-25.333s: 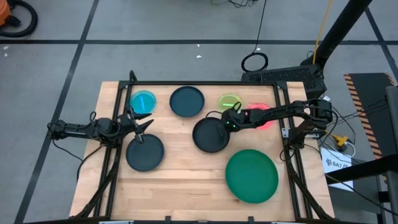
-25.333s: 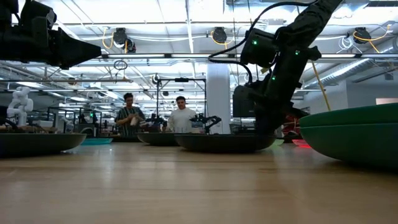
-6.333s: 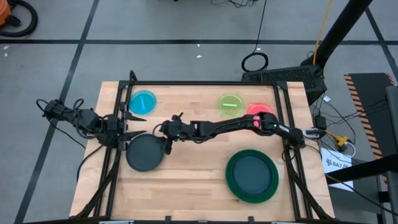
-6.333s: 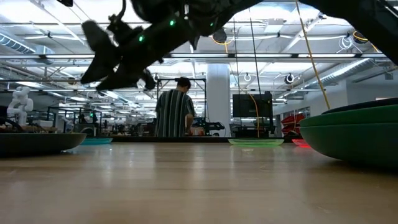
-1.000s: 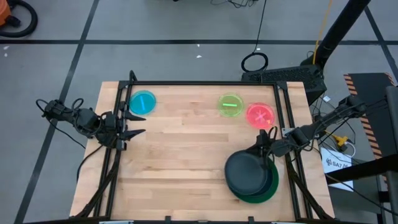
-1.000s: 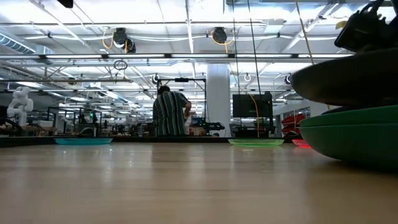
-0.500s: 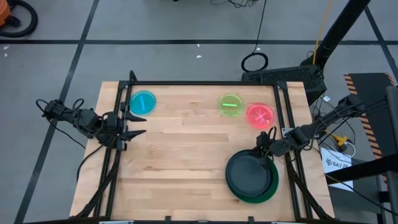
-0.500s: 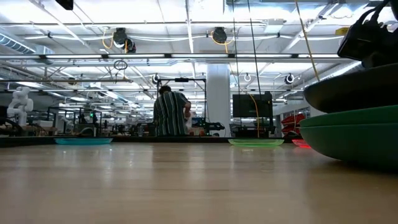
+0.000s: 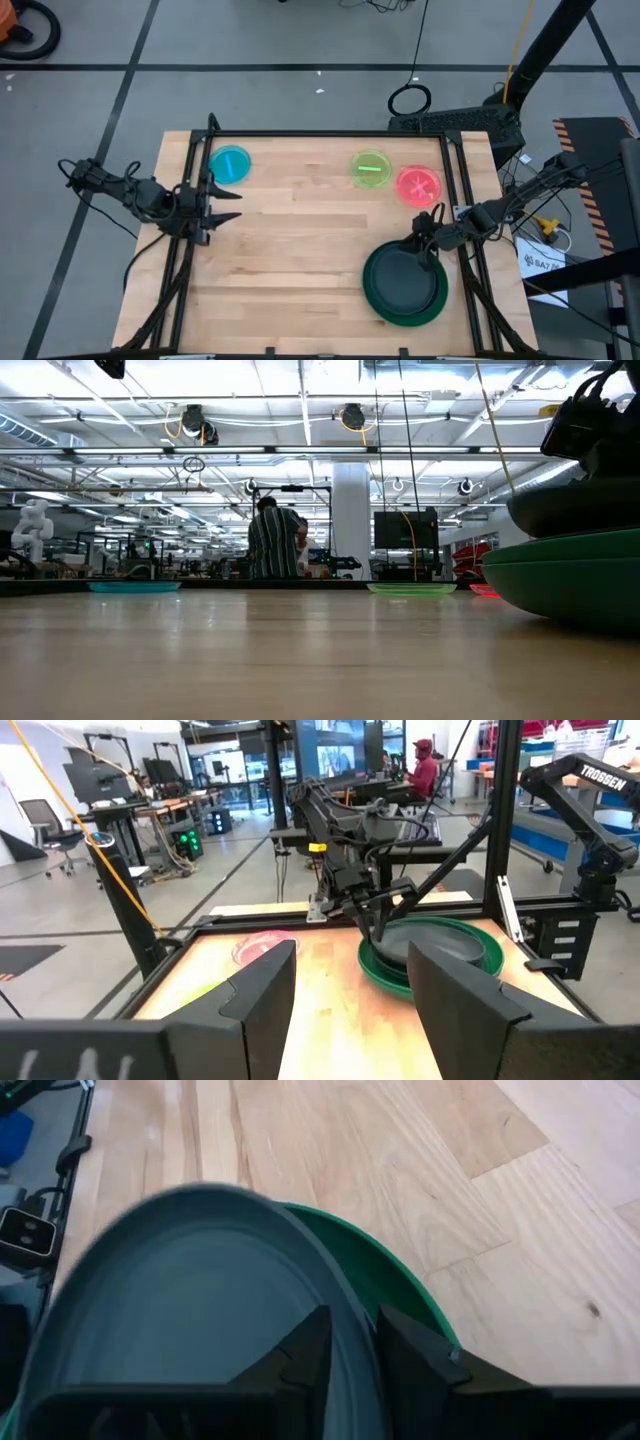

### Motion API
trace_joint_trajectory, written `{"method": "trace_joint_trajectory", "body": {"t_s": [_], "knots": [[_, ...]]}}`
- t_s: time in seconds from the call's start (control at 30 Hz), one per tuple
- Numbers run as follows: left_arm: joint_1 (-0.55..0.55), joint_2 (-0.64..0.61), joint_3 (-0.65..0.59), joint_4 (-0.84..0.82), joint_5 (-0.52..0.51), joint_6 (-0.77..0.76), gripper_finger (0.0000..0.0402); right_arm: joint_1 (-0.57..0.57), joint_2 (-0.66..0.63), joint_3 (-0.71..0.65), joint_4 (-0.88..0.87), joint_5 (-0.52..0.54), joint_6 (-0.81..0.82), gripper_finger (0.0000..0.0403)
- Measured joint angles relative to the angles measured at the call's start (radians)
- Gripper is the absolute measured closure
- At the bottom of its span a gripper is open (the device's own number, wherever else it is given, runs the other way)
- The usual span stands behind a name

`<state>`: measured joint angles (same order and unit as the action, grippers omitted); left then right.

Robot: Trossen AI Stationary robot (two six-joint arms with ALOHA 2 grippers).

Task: Stack plastic plates
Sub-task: Stack the dark blue plate on top of the dark blue plate, then stack the light green plate on top of the dark blue plate

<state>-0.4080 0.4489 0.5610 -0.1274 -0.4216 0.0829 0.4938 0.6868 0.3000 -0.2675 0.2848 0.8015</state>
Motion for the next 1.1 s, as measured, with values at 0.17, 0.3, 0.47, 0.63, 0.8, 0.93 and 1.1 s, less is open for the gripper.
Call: {"method": "trace_joint_trajectory", "body": {"t_s": [0.17,0.3,0.47,0.63,0.8,0.93,1.1], "knots": [[0.0,0.024,0.0,0.018,0.0,-0.001,0.0201,0.0,-0.005,0.002,-0.001,-0.001,0.037,0.0298],[0.0,0.043,0.0,0.029,0.0,-0.003,0.0201,0.0,-0.004,0.015,-0.008,0.002,0.044,0.0292],[0.0,0.06,0.0,0.043,0.0,-0.006,0.0201,-0.003,-0.004,0.035,-0.007,0.008,0.056,0.0291],[0.0,0.064,0.0,0.057,0.0,-0.004,0.0201,-0.003,-0.004,0.037,-0.032,0.006,0.12,0.0291],[0.001,0.064,0.0,0.058,0.0,-0.007,0.0201,-0.003,-0.004,0.037,-0.124,-0.008,0.228,0.0291],[0.001,0.064,0.0,0.058,0.0,-0.007,0.0201,-0.003,-0.004,0.037,-0.126,-0.025,0.239,0.0291],[0.001,0.068,0.0,0.059,0.0,-0.007,0.0201,-0.003,-0.004,0.037,-0.108,-0.001,0.249,0.0291]]}}
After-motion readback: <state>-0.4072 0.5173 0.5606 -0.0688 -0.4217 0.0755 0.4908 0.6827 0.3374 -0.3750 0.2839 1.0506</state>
